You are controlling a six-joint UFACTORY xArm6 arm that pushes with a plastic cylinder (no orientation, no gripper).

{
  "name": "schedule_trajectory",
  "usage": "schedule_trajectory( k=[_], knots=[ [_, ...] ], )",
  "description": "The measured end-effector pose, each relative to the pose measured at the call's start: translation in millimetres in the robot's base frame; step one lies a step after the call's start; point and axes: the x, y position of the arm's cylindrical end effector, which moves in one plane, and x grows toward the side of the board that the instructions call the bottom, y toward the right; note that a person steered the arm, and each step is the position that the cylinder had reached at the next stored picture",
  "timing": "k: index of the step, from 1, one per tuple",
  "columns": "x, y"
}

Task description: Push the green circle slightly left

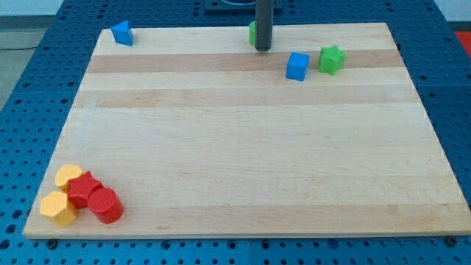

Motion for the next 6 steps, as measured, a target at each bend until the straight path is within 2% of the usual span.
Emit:
schedule_trajectory(
  k=[3, 4, 6],
  knots=[
    [-7.0, 52.5],
    [-26.9, 52.5],
    [-30.0, 20.0]
  ],
)
